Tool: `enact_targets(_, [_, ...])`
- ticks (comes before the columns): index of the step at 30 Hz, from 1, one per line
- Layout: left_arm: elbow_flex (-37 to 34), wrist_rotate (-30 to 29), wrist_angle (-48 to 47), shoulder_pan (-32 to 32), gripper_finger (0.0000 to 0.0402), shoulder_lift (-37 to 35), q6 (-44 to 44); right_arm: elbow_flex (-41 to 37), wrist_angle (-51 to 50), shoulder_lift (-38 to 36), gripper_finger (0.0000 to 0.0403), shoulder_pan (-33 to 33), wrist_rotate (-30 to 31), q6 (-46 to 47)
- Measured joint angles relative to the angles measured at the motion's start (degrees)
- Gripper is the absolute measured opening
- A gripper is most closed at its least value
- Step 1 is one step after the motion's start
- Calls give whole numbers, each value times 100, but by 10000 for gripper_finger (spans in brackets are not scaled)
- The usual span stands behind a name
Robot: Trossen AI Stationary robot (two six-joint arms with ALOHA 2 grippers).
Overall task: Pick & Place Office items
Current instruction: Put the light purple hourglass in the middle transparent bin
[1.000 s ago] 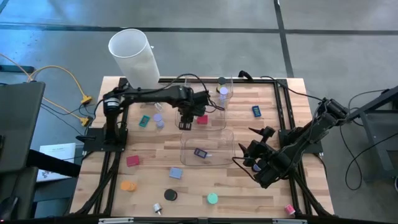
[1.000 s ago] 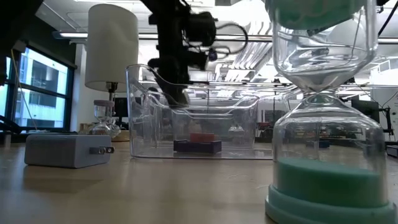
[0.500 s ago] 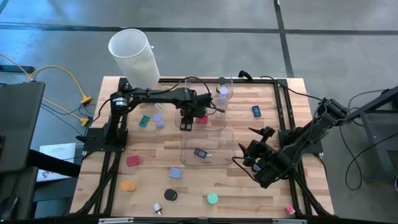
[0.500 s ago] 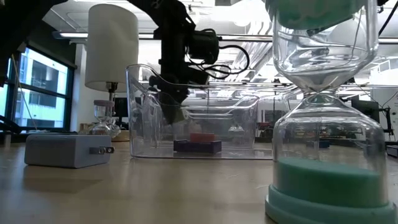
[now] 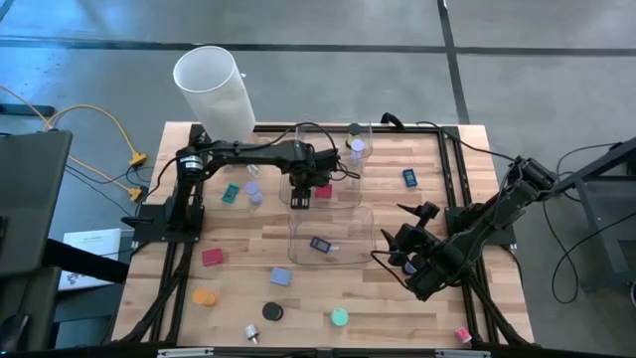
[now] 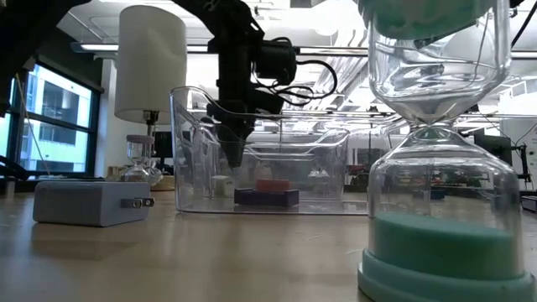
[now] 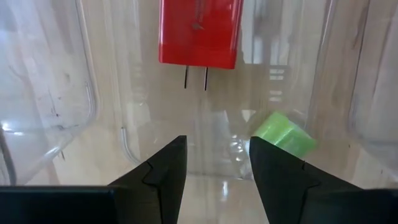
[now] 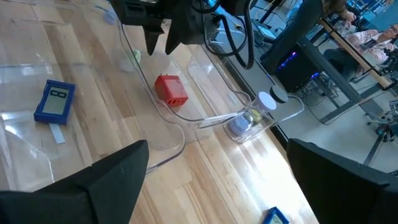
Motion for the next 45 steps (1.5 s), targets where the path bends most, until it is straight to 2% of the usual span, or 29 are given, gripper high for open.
enact_targets(6, [7, -9, -161, -66, 169, -192, -600, 0, 0, 2, 372, -1, 0, 0])
enact_targets(12, [11, -6, -254, -302, 169, -664, -826, 0, -2, 2, 372, -1, 17, 0])
enact_targets(22, [17, 10, -294, -974, 169, -1265, -2684, 0, -4, 2, 372, 2, -13, 0])
enact_targets(29, [17, 13, -362, -1479, 169, -1259, -2540, 0, -2, 2, 372, -3, -31, 1])
enact_targets(39, [15, 19, -1637, -2023, 169, -1311, -3169, 0, -2, 2, 372, 2, -22, 2])
enact_targets(42, [13, 19, -1687, -2117, 169, -1311, -3528, 0, -2, 2, 372, 2, -31, 0])
enact_targets(45, [13, 19, -1686, -2179, 169, -1311, -3476, 0, -2, 2, 372, 2, -26, 2])
